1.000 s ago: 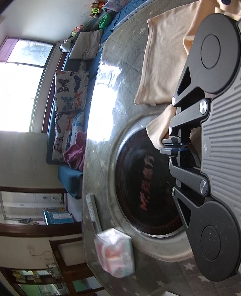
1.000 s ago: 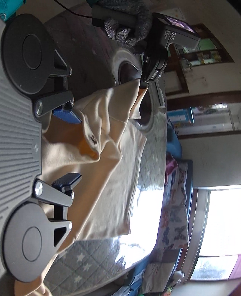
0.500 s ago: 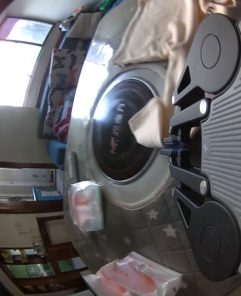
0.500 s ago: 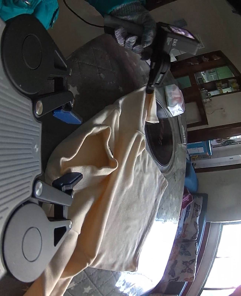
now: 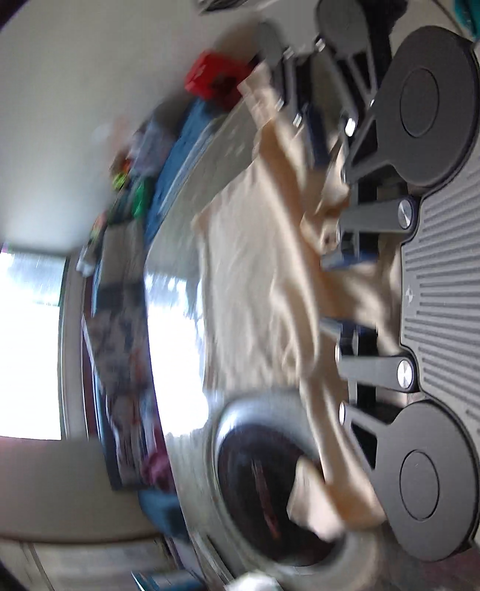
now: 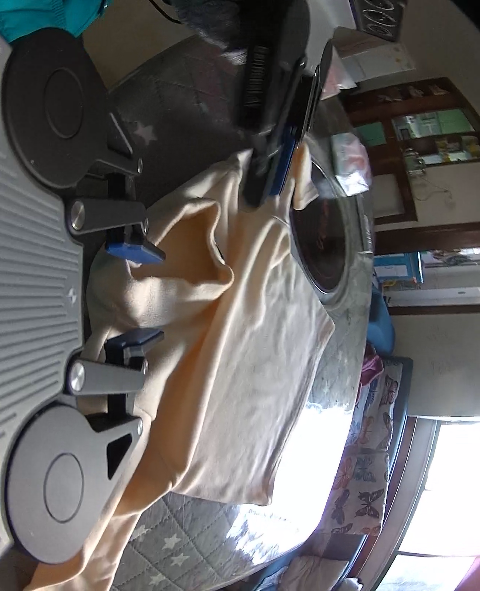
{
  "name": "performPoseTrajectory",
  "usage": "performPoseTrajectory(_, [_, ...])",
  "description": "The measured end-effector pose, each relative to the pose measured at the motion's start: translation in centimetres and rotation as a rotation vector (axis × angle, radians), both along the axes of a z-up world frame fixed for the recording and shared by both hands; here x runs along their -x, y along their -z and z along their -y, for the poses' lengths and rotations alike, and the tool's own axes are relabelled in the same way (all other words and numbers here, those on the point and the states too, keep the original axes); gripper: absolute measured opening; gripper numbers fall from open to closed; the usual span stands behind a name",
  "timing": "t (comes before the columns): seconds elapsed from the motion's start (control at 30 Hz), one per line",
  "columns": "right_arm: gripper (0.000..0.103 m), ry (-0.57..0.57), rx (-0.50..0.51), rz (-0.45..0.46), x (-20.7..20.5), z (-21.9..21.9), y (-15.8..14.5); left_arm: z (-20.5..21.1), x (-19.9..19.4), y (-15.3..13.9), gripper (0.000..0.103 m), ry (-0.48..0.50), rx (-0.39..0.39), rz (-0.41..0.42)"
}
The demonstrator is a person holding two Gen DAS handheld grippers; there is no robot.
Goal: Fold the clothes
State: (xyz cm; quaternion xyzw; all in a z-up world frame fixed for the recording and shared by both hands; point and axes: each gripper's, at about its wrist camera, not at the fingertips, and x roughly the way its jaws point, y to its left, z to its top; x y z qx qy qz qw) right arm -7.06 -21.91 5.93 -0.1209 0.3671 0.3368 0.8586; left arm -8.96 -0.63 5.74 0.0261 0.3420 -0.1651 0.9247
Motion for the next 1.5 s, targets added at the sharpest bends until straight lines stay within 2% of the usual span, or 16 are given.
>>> performPoseTrajectory(0.03, [0.035, -0.005, 0.005, 0.001, 0.0, -0.1, 0.1, 0.7, -0.1, 0.3, 0.051, 0.027, -0.018, 0.002])
performPoseTrajectory(0.1, [0.026, -0.005, 0.016, -0.003, -0.2, -0.3, 0.4, 1.6, -0.5, 1.1, 0.05, 0.056, -0.033, -0.015])
performPoseTrajectory(0.13, [0.023, -0.006, 0.022, -0.005, -0.3, -0.5, 0.5, 1.8, -0.8, 1.5, 0.048, 0.058, -0.033, -0.029])
performPoseTrajectory(0.17, [0.016, -0.005, 0.027, -0.007, -0.3, -0.6, 0.6, 1.8, -1.1, 1.9, 0.044, 0.054, -0.037, -0.04])
performPoseTrajectory(0.23, [0.013, -0.009, 0.029, -0.001, -0.1, -0.6, 0.6, 1.9, -1.4, 2.3, 0.024, 0.061, -0.046, -0.046])
performPoseTrajectory(0.27, [0.008, -0.01, 0.029, 0.004, 0.1, -0.6, 0.5, 1.8, -1.2, 2.5, 0.018, 0.07, -0.046, -0.048])
performPoseTrajectory(0.3, [0.007, -0.011, 0.028, 0.008, 0.3, -0.5, 0.4, 1.8, -1.1, 2.5, 0.011, 0.078, -0.044, -0.046])
performPoseTrajectory(0.33, [0.007, -0.011, 0.024, 0.007, 0.5, -0.3, 0.1, 1.7, -0.8, 2.4, 0.009, 0.085, -0.039, -0.042])
performPoseTrajectory(0.53, [0.005, -0.074, 0.008, -0.036, 2.6, 0.8, -1.8, 0.6, 2.9, 0.3, 0.007, 0.2, 0.002, 0.026])
performPoseTrajectory(0.7, [0.009, -0.146, 0.033, -0.105, 3.7, 1.0, -1.4, 0.2, 3.8, 2.2, 0.008, 0.241, -0.03, -0.05])
performPoseTrajectory(0.87, [0.013, -0.121, -0.04, -0.039, 2.9, 2.0, -3.4, -0.5, 3.6, 1.2, 0.013, 0.284, -0.009, -0.033])
performPoseTrajectory(0.97, [0.018, -0.062, -0.038, 0.01, 1.7, 1.8, -3.1, -1.2, 2.7, -0.1, 0.013, 0.273, 0.015, 0.003])
performPoseTrajectory(1.13, [0.018, -0.091, -0.013, -0.058, 1.1, 0.6, -0.4, -1.7, 1.0, -2.2, 0.013, 0.207, 0.065, 0.064])
performPoseTrajectory(1.23, [0.019, -0.105, -0.006, -0.065, 2.0, 0.5, 0.4, -0.8, -0.9, -1.2, 0.013, 0.184, 0.099, 0.037])
performPoseTrajectory(1.37, [0.026, -0.063, -0.065, -0.079, 2.2, 2.6, -0.9, 1.2, -2.7, 1.9, 0.013, 0.192, 0.111, -0.04])
performPoseTrajectory(1.5, [0.032, 0.071, -0.087, -0.019, 1.2, 5.6, -1.9, 2.4, -2.3, 3.7, 0.012, 0.227, 0.13, -0.083])
